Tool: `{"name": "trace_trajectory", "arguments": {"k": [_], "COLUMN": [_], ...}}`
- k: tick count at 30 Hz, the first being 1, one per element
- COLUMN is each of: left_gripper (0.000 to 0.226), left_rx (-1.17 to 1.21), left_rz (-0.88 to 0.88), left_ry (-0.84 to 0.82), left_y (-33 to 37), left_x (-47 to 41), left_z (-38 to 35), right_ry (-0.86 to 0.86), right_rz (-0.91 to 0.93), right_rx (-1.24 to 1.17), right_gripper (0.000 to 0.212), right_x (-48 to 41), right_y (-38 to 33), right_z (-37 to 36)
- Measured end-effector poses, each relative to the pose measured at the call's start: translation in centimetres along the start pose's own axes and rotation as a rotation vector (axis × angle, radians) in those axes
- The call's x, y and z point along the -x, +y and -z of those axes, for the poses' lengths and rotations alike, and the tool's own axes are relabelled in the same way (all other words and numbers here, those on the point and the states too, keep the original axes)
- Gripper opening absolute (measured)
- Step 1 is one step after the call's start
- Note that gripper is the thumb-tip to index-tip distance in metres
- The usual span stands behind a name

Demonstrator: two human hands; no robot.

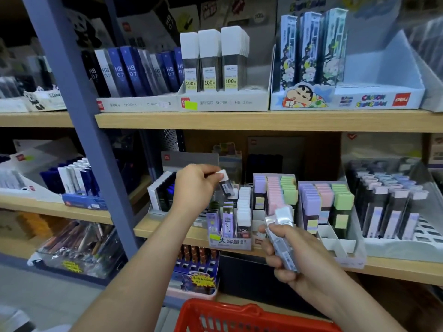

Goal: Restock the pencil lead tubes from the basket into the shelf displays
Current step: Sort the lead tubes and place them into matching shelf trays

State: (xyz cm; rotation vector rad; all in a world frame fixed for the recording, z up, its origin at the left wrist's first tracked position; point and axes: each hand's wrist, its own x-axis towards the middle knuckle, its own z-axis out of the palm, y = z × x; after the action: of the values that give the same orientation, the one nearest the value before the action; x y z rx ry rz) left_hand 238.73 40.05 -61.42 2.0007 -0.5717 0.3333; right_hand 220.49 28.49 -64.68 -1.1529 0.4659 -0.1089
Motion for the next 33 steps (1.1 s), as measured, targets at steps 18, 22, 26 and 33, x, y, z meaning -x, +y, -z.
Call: {"name": "trace_trajectory", "arguments": {"k": [18, 22, 26, 33], "left_gripper": [0.014, 0.023, 0.016, 0.031], "left_rx": [-0.471, -0.458, -0.361, -0.508], "left_rz": [-0.044, -0.044, -0.05, -0.081], "left_ry": [-0.411, -0.439, -0.452, -0.491], "left_y": [0.4, 0.6, 0.2, 1.0], "left_x": [-3.5, -3.4, -3.4, -4.5], "left_z": [-3.0, -2.9, -1.7, -0.1], "right_ry": [0.005, -0.019, -0.025, -0.109], "right_rz": [-0.04, -0.04, -0.07, -0.073], "right_rx": [-0.106, -0.227, -0.22, -0.201], "right_gripper": [0.034, 0.036, 0.046, 0.035], "right_x": [1.8, 2.1, 2.3, 2.1], "right_y": [-1.0, -0.7, -0.7, -1.1], "right_z": [0.6, 0.7, 0.5, -0.3]}}
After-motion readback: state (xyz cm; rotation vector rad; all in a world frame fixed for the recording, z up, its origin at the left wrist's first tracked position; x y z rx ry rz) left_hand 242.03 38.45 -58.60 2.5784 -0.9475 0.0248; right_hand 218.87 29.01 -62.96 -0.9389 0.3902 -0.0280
